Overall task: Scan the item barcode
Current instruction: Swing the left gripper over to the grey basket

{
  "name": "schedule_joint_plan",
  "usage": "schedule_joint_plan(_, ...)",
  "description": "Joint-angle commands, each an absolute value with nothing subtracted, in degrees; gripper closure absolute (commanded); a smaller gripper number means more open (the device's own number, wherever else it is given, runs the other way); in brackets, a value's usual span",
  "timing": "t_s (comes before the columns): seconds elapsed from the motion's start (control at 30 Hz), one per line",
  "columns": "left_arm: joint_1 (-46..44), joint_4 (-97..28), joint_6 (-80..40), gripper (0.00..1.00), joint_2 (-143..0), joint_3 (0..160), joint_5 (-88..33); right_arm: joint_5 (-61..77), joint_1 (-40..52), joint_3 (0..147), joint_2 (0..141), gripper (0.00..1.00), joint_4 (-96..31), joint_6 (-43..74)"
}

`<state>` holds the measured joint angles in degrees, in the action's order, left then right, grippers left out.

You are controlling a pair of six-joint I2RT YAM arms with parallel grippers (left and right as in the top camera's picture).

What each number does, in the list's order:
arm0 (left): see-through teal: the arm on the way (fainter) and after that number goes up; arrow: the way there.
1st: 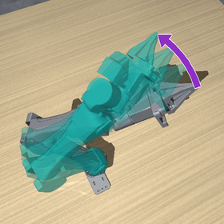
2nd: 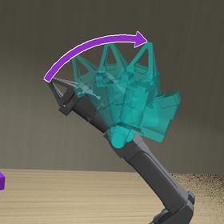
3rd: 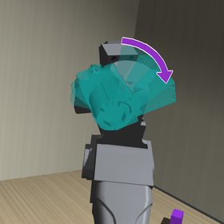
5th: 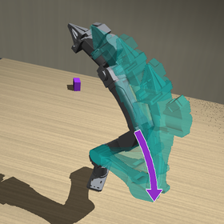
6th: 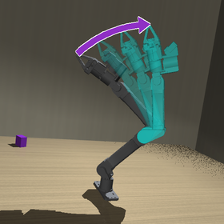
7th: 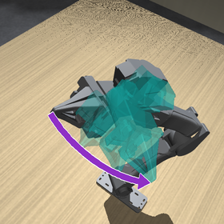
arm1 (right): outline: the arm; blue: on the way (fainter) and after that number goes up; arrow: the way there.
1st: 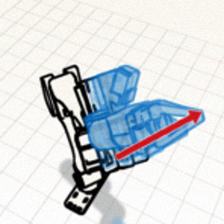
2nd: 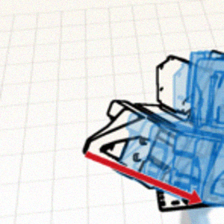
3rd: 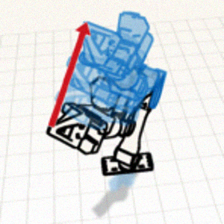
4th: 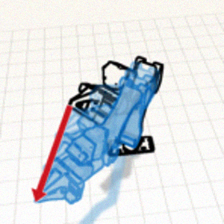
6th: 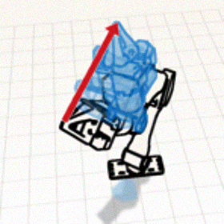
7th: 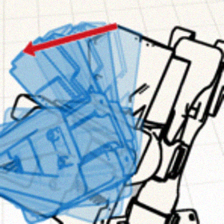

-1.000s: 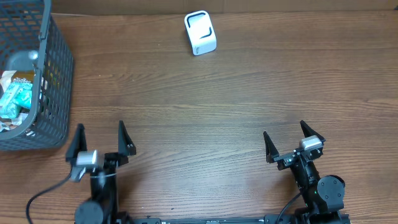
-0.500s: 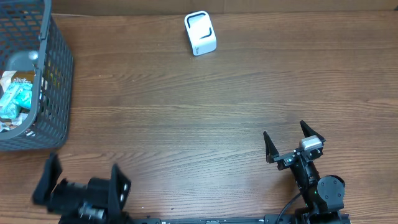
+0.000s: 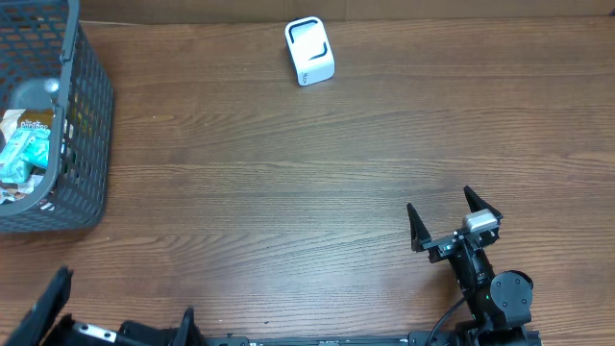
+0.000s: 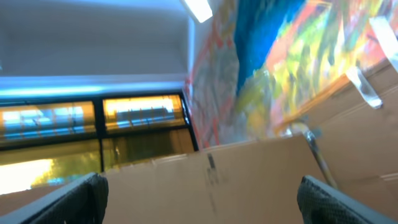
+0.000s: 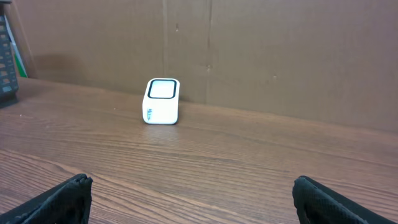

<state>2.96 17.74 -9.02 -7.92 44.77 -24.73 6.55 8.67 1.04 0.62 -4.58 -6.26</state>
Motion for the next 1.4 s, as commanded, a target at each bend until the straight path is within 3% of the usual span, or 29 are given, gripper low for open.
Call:
schedule_joint_plan(0.0,2.61,12.34,-9.82,0.01,-17.1,53.8,-32.25,5.8,8.82,0.47,0.19,0.0,-4.38,-6.39)
schedule_joint_plan(0.23,2.61,4.08,-9.82,0.0,-33.21,67.64,-42.96,5.8,8.82,0.47,0.19,0.0,-4.38,-6.39)
schedule_joint_plan(0.43,2.66,-6.87,-6.59,0.0,-44.62,76.71,-44.93,5.8,8.82,0.47,0.19,0.0,-4.38,-6.39)
schedule_joint_plan(0.67,2.66,-18.39,-1.23,0.0,-56.53,78.89,-30.33,5.8,8.82,0.47,0.19,0.0,-4.38,-6.39)
schedule_joint_plan(1.03,3.01,-20.01,-1.3,0.0,-68.34,78.91,-22.52,5.8,8.82,0.47,0.19,0.0,-4.38,-6.39)
schedule_joint_plan(1.17,6.57,-19.27,-11.31,0.0,-70.08,82.65,-21.3,5.8,8.82,0.47,0.19,0.0,-4.38,-6.39)
schedule_joint_plan(1.37,19.25,-37.34,-13.76,0.0,-80.95,106.34,-23.55,5.8,8.82,0.47,0.19,0.0,-4.38,-6.39)
